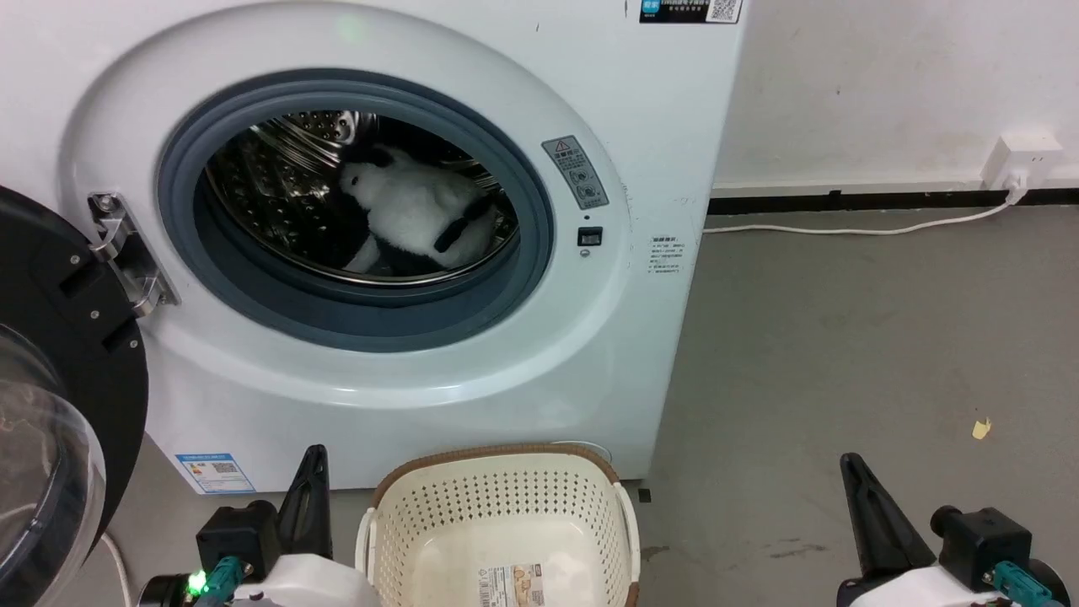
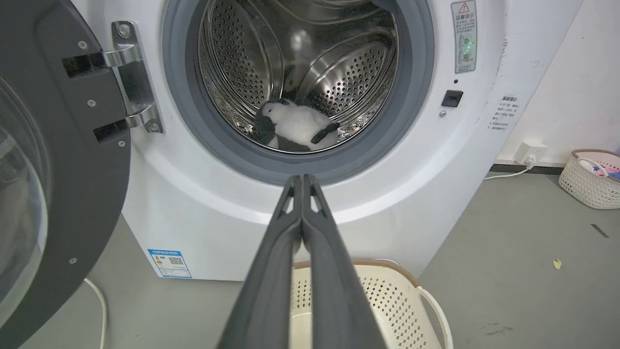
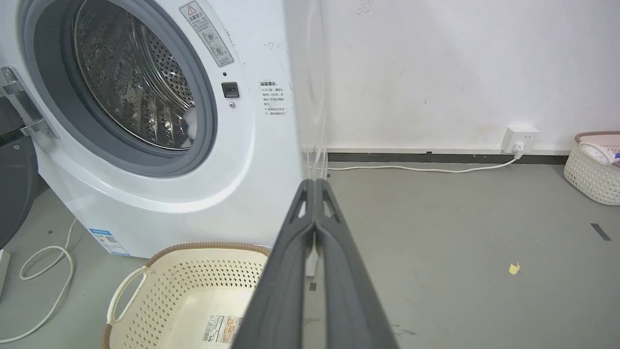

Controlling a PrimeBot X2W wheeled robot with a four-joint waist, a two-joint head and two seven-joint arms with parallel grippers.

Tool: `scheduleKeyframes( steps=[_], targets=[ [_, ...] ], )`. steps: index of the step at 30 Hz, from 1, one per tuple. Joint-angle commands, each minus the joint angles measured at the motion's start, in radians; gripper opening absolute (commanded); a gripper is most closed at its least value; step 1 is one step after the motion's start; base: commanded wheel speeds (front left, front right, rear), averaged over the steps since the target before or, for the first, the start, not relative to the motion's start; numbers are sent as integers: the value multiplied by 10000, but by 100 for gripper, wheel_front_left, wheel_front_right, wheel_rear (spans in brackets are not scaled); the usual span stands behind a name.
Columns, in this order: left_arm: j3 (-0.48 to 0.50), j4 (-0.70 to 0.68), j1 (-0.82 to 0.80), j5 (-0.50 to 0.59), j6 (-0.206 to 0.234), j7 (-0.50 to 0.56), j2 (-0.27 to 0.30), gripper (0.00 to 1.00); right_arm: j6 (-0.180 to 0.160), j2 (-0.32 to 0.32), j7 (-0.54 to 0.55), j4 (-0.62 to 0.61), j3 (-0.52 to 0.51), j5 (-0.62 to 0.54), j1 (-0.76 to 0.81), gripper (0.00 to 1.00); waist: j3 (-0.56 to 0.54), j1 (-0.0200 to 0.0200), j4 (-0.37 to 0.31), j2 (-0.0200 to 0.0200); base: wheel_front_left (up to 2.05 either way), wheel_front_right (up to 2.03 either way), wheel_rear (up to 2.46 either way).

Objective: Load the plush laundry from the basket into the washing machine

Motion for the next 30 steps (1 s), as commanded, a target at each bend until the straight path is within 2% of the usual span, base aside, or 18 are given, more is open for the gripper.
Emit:
scheduleKeyframes(
  steps=[1,30],
  targets=[
    [57,-75,-75,130,-50,47,-58,0,-2,13,45,-60,4,-78,-129,0,2,0,-5,0,0,0,0],
    [392,-392,-140,893,-328,517,-340,0,-4,21,485,-269,12,-504,-355,0,87,0,-223,0,0,0,0]
  ],
)
